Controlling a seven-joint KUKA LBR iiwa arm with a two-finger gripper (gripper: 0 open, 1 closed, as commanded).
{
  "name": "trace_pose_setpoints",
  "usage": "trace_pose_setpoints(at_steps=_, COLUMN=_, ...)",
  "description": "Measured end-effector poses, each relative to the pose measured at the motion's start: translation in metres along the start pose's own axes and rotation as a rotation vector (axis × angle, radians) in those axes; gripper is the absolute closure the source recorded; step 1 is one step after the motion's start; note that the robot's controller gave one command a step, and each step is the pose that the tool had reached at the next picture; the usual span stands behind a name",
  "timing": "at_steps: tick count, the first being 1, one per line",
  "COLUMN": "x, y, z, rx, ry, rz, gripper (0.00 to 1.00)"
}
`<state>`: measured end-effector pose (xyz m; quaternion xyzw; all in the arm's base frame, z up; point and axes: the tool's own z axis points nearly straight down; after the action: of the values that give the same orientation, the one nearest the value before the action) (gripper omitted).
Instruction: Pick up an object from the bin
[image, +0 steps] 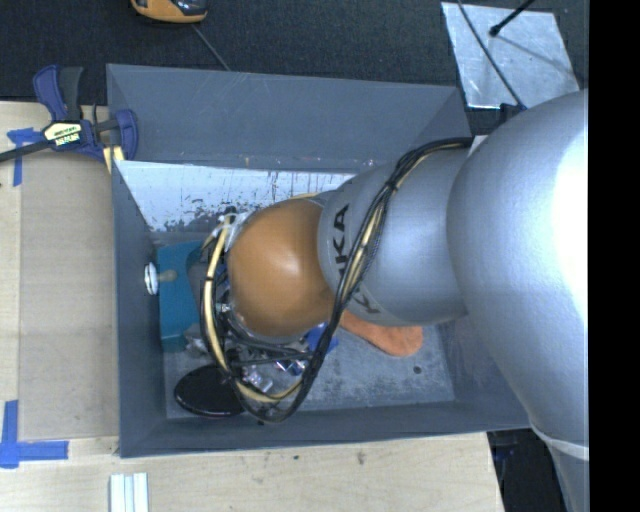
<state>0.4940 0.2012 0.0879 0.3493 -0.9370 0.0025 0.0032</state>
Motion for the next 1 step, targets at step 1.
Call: trace_pose_setpoints(at_steps=1, x=0.0021, y=-0.0041, z=0.0156, rx=-0.002, ry=-0.003, rz=-0.065, gripper=1.0)
